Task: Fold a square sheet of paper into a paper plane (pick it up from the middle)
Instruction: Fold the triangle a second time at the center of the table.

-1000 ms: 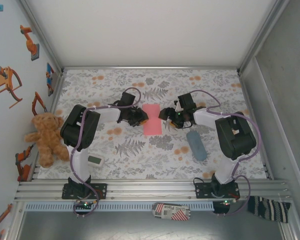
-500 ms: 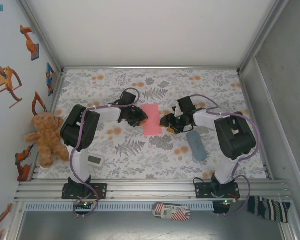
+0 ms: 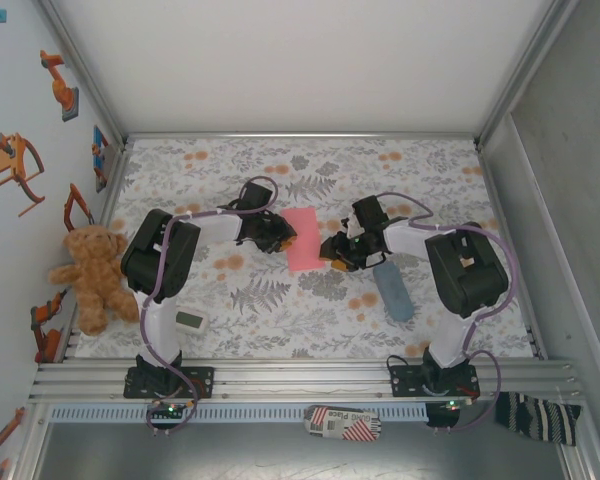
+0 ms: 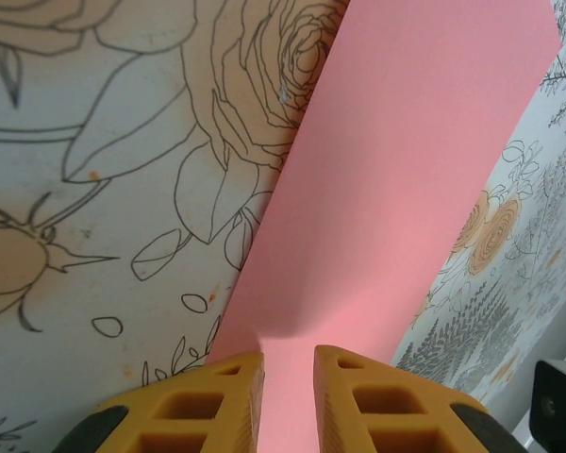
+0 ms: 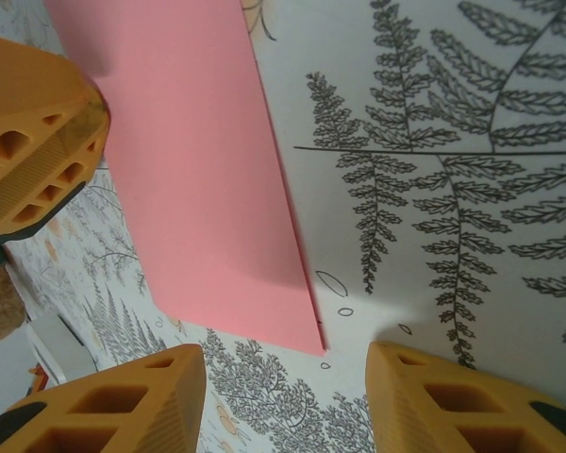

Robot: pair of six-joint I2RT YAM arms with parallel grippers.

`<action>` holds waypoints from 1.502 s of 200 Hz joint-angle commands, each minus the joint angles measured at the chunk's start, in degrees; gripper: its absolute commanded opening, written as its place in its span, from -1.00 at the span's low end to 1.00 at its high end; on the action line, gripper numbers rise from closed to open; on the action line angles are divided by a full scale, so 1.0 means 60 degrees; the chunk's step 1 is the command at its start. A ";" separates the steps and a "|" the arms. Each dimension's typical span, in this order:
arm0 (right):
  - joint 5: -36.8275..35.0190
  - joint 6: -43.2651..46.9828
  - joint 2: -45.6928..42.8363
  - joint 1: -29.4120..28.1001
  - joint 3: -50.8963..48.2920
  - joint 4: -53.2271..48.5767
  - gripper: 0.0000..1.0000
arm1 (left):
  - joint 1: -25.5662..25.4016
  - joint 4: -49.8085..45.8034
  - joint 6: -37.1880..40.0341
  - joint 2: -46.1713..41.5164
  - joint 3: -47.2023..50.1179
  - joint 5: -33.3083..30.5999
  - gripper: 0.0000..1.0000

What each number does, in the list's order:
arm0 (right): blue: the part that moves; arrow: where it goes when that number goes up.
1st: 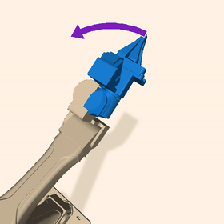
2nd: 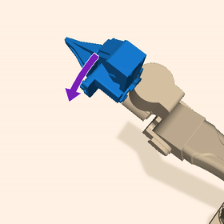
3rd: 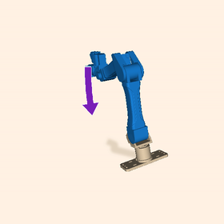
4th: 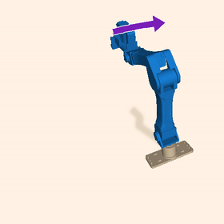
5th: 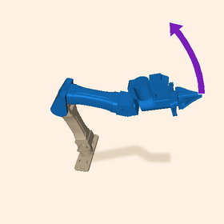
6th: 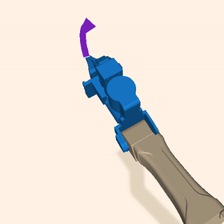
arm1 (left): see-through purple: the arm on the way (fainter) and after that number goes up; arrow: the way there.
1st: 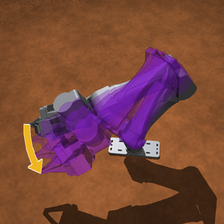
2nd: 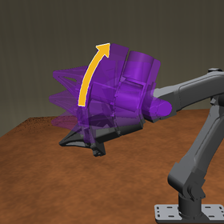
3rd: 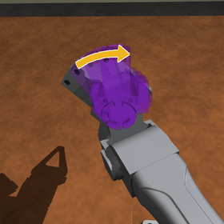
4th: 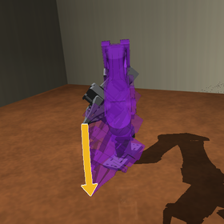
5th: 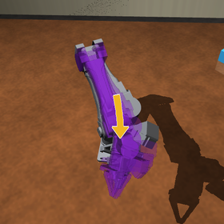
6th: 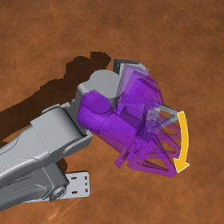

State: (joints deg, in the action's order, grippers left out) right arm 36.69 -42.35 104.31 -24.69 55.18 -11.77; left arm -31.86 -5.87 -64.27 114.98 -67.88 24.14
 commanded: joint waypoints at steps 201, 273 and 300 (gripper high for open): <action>0.0463 -0.0119 0.0399 -0.0236 0.0259 0.0339 -0.33 | 0.0002 -0.1379 -0.0099 0.0784 0.0235 -0.0287 -0.52; 0.0352 -0.0242 0.0273 -0.0236 0.0178 0.0441 -0.43 | 0.0001 -0.1356 -0.0070 0.0813 0.0253 -0.0259 -0.52; 0.0431 -0.0501 0.0337 -0.0236 0.0143 0.0743 -0.48 | 0.0002 -0.1341 -0.0071 0.0792 0.0261 -0.0273 -0.52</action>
State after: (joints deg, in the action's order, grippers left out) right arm 38.59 -43.57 105.86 -25.61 55.59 -9.13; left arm -31.68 -6.46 -64.25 115.42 -68.38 24.99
